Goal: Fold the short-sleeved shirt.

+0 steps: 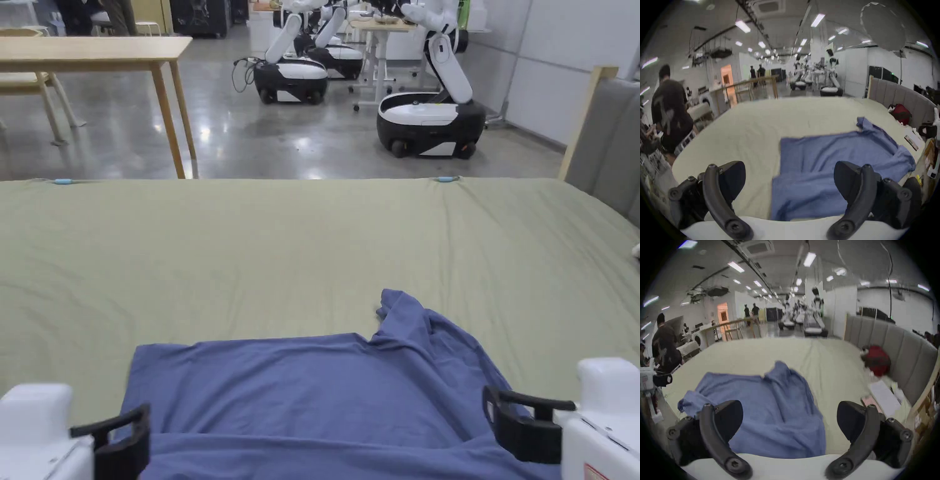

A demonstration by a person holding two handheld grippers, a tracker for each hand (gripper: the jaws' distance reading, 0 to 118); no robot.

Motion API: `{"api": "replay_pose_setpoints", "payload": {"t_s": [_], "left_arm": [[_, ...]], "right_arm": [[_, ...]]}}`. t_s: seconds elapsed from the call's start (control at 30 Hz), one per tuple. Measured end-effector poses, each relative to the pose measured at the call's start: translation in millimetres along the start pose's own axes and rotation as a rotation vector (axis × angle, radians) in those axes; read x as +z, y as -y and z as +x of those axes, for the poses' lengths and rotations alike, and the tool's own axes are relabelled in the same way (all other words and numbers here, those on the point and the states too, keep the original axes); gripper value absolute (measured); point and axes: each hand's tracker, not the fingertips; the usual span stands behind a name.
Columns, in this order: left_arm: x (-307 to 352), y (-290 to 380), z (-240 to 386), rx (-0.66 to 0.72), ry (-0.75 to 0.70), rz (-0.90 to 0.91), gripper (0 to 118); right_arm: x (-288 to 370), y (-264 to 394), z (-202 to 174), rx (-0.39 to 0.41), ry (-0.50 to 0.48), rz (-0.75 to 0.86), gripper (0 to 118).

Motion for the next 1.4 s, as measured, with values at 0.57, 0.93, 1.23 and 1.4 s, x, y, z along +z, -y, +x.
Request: {"api": "replay_pose_setpoints", "payload": {"t_s": [0.57, 0.93, 1.23, 1.4], "left_arm": [[-110.2, 5.4, -17.8, -0.018, 0.064, -0.206, 0], [-296.7, -12.3, -53.5, -0.116, -0.063, -0.483, 115], [-284.5, -22.5, -19.2, -0.158, 0.065, -0.510, 13], [-247.9, -42.8, -12.5, -0.193, 0.063, -0.436, 7]], "right_arm": [[-53.4, 3.1, -27.4, -0.036, -0.074, -0.039, 3], [-103.2, -1.5, 10.1, -0.004, -0.001, -0.139, 3], [-191.7, -16.8, 55.3, 0.044, 0.030, -0.393, 75], [-269.7, -20.5, 68.2, 0.087, 0.053, -0.421, 117]]}}
